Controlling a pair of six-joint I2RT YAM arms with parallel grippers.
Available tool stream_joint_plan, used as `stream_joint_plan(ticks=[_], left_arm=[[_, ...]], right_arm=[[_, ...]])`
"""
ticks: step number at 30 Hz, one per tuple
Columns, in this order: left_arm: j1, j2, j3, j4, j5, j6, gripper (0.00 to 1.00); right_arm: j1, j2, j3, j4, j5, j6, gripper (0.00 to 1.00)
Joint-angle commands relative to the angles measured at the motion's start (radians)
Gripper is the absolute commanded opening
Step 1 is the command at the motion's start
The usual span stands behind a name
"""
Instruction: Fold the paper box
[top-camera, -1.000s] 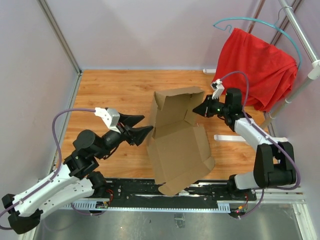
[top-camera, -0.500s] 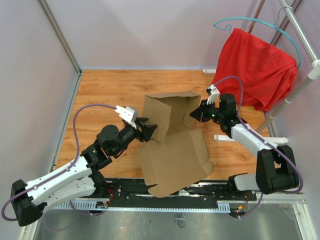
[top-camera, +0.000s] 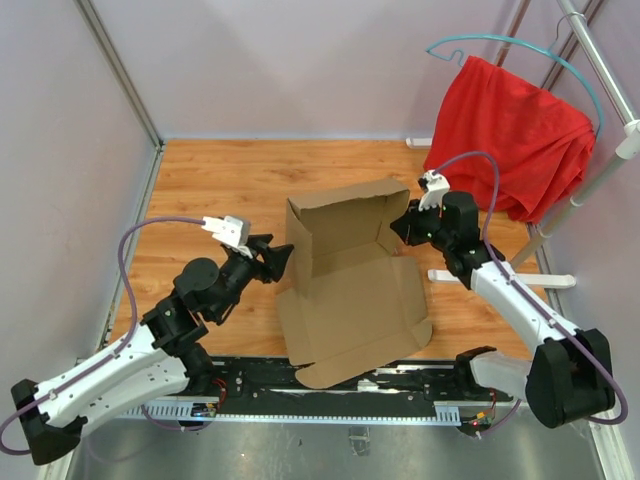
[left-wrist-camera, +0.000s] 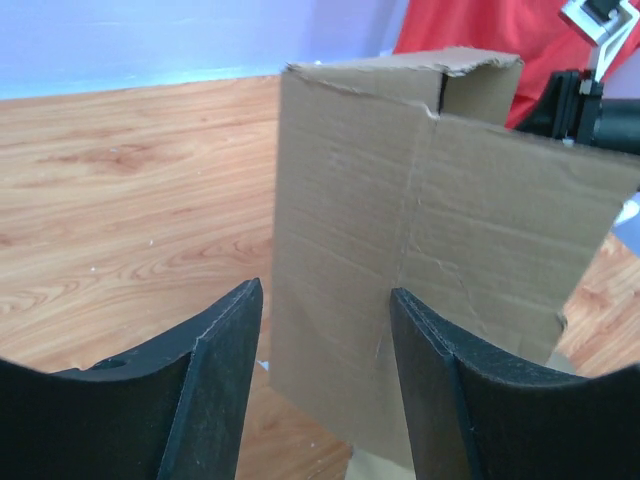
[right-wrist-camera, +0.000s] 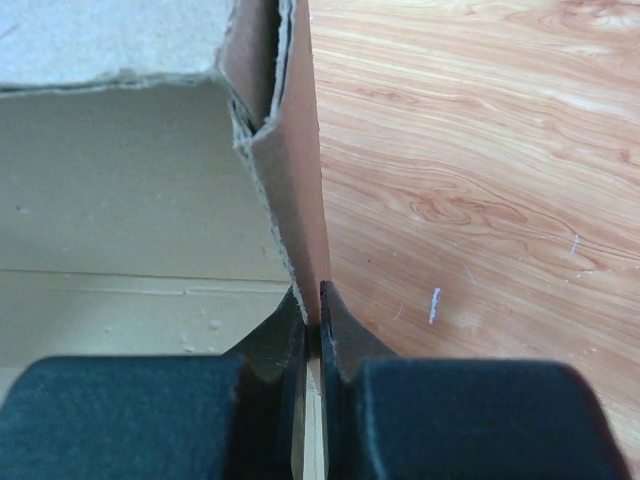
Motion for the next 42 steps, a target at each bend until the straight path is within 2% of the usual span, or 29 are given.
stream_joint_plan(ticks=[1,9,16,24,31,42], left_arm=[[-0.003,-0.064,-0.001,-0.037,-0.076,-0.023,0.60],[-0.002,-0.009,-0.042,0.021,0.008,-0.050,0.60],[-0.003,-0.061,-0.106,0.126,0.121,-0.061,0.61],[-0.003,-0.126,-0.135,0.155,0.205,-0.063,0.70],[-0.003,-0.043,-0.098,0.117,0.151,-0.054,0.71],[-0.004,0.019,-0.061,0.037,0.016,-0.070,0.70]], right_arm=[[0.019,-0.046,-0.004,-0.013,0.071,-0.012,0.01],[0.020,-0.111,-0.039,-0.011,0.052,-0.002,0.01],[0.026,-0.126,-0.041,-0.032,0.058,-0.012,0.01],[0.045,-0.110,-0.027,-0.046,0.091,-0.013,0.01],[0.095,-0.126,-0.018,-0.052,0.164,-0.013,0.01],[0.220,-0.176,-0.028,-0.070,0.394,-0.023,0.01]])
